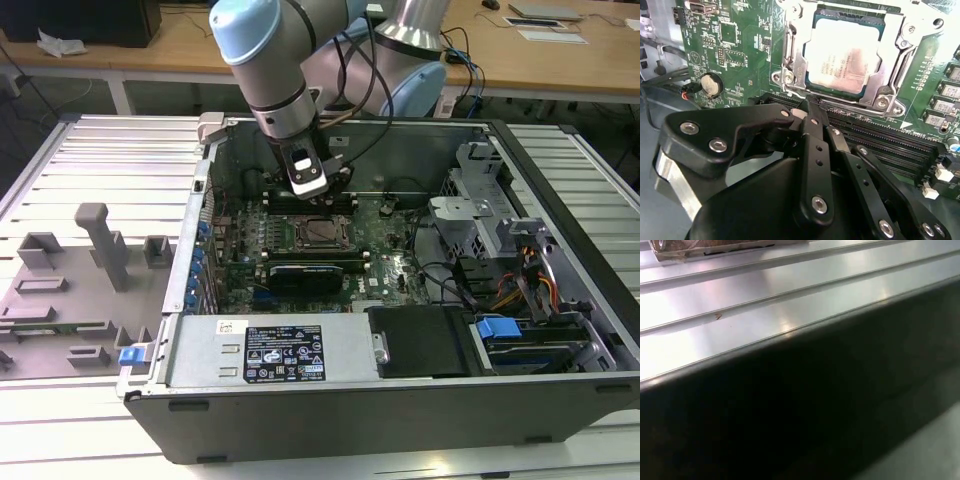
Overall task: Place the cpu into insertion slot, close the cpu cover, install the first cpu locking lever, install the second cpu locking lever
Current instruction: 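Install the first cpu locking lever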
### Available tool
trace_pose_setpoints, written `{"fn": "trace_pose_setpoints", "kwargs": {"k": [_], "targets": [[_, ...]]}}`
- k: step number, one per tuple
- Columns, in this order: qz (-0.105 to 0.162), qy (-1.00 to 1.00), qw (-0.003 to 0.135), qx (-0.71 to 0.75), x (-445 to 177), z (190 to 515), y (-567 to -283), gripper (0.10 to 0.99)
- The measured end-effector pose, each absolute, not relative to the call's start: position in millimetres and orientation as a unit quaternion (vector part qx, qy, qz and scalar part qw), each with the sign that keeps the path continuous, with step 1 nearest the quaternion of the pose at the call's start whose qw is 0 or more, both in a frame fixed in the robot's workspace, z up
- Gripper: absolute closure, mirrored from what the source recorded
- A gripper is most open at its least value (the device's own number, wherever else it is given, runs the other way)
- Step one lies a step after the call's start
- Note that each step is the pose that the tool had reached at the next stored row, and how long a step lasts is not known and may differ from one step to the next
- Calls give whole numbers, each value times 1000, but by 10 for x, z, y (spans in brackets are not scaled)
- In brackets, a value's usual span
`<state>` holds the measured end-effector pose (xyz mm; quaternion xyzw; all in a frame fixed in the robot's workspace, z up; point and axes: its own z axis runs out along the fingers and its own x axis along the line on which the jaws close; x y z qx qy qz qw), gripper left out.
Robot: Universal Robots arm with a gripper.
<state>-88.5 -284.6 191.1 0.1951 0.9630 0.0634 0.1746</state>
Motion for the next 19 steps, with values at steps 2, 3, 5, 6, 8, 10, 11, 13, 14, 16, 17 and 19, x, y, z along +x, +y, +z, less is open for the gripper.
{"fn": "trace_pose_setpoints", "kwargs": {"k": [2, 3, 5, 6, 8, 10, 11, 13, 14, 16, 17, 19], "targets": [[63, 963, 175, 195, -885, 1909, -2849, 980], [63, 963, 175, 195, -883, 1909, -2851, 980], [63, 963, 175, 195, -879, 1909, -2857, 980], [63, 963, 175, 195, -876, 1909, -2861, 980], [63, 963, 175, 195, -873, 1908, -2869, 980], [64, 963, 175, 195, -872, 1910, -2874, 980], [63, 963, 175, 195, -872, 1913, -2878, 980], [63, 963, 175, 196, -873, 1917, -2880, 980], [63, 963, 175, 195, -873, 1920, -2880, 980], [64, 963, 175, 196, -872, 1924, -2881, 980], [64, 963, 175, 196, -872, 1924, -2881, 980], [65, 963, 174, 196, -870, 1923, -2883, 980]]}}
